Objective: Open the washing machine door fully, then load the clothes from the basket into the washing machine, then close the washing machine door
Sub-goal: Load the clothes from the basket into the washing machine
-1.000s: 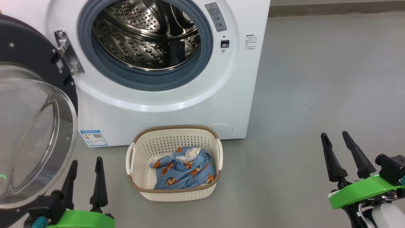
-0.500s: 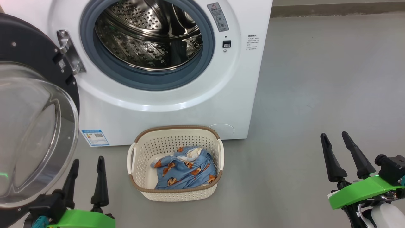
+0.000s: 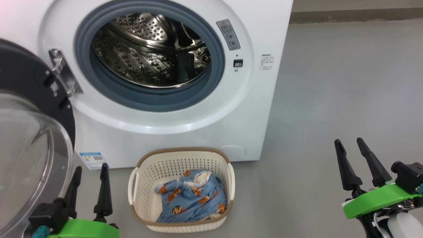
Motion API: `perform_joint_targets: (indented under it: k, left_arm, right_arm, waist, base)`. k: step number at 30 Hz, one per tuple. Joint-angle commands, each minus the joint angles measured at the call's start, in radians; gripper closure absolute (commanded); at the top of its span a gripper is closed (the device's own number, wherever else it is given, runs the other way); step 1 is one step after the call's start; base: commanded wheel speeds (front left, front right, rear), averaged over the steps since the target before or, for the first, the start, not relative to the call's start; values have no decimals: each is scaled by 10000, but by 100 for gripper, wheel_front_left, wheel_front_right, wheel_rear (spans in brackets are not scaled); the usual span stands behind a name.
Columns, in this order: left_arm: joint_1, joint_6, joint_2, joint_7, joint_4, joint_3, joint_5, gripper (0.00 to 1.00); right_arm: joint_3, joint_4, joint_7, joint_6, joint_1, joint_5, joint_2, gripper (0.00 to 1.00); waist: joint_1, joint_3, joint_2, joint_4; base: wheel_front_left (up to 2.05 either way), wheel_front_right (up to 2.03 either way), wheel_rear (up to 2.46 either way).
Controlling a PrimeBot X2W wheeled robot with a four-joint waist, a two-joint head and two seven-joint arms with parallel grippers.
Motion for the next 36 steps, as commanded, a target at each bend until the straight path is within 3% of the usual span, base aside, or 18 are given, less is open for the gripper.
perform_joint_targets:
  k: [1,12,36]
  left_arm:
    - [-83,-34,206,-63,-288,388,-51,0]
    - [-106,-34,177,-63,-269,385,-85,0]
    - [-138,-35,228,-63,-121,300,-65,0]
  right_arm:
    - [127,-206,-90,75,-14,7,-135,0]
    - [146,-186,-90,75,-33,17,-135,0]
    - [317,-82,-90,75,-91,77,-161,0]
  waist:
    - [0,6,0,0]
    - [0,54,0,13]
    - [0,11,0,19]
  base:
    - [207,-199,-8]
    - [122,-122,0]
    - [3,-3,0]
